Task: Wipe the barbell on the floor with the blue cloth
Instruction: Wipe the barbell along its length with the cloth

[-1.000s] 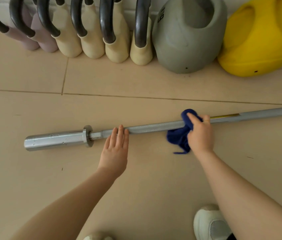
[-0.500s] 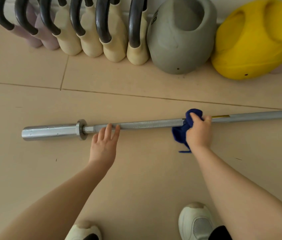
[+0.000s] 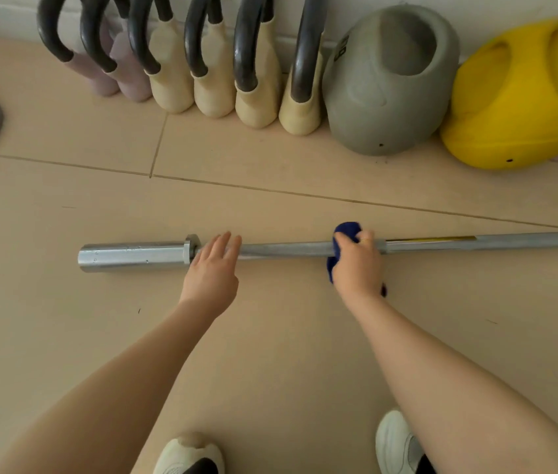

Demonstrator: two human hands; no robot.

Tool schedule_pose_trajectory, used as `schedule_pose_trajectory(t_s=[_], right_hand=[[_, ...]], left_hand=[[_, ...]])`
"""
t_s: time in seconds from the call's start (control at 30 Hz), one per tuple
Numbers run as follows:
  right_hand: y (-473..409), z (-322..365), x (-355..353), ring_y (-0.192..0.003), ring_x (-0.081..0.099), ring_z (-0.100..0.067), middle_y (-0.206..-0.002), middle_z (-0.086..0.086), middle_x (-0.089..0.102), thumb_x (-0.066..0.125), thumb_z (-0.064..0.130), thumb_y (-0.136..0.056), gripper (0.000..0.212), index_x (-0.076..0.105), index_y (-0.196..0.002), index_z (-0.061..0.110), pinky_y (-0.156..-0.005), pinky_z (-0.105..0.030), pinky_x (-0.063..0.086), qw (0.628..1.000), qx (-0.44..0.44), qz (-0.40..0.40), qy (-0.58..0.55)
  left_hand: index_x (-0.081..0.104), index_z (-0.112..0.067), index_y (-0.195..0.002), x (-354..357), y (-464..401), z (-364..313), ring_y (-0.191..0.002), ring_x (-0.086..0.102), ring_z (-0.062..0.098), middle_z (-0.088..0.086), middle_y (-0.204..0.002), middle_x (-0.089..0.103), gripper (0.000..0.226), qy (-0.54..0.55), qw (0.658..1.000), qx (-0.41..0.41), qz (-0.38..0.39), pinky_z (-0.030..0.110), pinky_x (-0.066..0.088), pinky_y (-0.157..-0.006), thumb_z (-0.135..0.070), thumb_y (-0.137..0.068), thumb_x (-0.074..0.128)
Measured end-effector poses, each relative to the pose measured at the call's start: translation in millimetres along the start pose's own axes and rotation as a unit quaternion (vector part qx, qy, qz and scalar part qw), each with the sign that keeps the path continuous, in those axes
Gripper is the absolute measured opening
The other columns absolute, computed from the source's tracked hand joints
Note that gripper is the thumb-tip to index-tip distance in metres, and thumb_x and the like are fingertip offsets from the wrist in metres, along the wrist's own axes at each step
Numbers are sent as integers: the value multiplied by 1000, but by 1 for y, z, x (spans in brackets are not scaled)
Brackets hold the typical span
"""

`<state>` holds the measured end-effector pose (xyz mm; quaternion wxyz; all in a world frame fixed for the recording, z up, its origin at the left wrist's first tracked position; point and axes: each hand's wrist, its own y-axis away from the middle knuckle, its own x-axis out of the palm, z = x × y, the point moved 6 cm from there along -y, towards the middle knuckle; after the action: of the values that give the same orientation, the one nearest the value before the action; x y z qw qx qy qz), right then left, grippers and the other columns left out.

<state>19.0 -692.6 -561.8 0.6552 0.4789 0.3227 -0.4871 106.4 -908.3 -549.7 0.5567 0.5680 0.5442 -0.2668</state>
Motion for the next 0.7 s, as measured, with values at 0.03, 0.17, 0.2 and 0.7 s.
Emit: schedule_pose_trajectory(t_s=[0.03, 0.17, 0.2, 0.7], right_hand=[[7, 20, 9, -100, 54, -40, -127, -16, 41, 48, 1, -82, 43, 53, -122, 15, -87, -43, 47, 999, -38, 21, -9], [36, 86, 47, -110, 50, -35, -135, -11, 36, 49, 0, -84, 51, 47, -132, 19, -86, -35, 42, 976, -174, 130, 5], [34, 90, 48, -109, 50, -35, -135, -11, 37, 48, 0, -84, 51, 47, -131, 18, -85, -35, 42, 975, -183, 128, 16], [49, 152, 76, -104, 52, -37, -128, -11, 43, 50, 2, -82, 50, 50, -128, 21, -84, -42, 48, 979, -167, 111, 42]], left_hand=[[18, -13, -149, -4, -2, 8, -146, 8, 23, 8, -158, 12, 68, -7, 1000, 0, -8, 34, 10, -118, 5, -87, 40], [15, -11, -149, -16, -12, 39, -147, 0, 23, 8, -159, 2, 66, -15, 999, -30, 0, 35, 8, -119, -1, -90, 44], [15, -11, -148, -17, -14, 47, -147, 0, 23, 8, -159, 2, 67, -16, 999, -35, 6, 35, 8, -119, -5, -90, 48], [39, -5, -134, -4, 4, 79, -146, 11, 26, 11, -154, 23, 48, -8, 999, 29, -43, 36, 15, -117, -11, -89, 53]])
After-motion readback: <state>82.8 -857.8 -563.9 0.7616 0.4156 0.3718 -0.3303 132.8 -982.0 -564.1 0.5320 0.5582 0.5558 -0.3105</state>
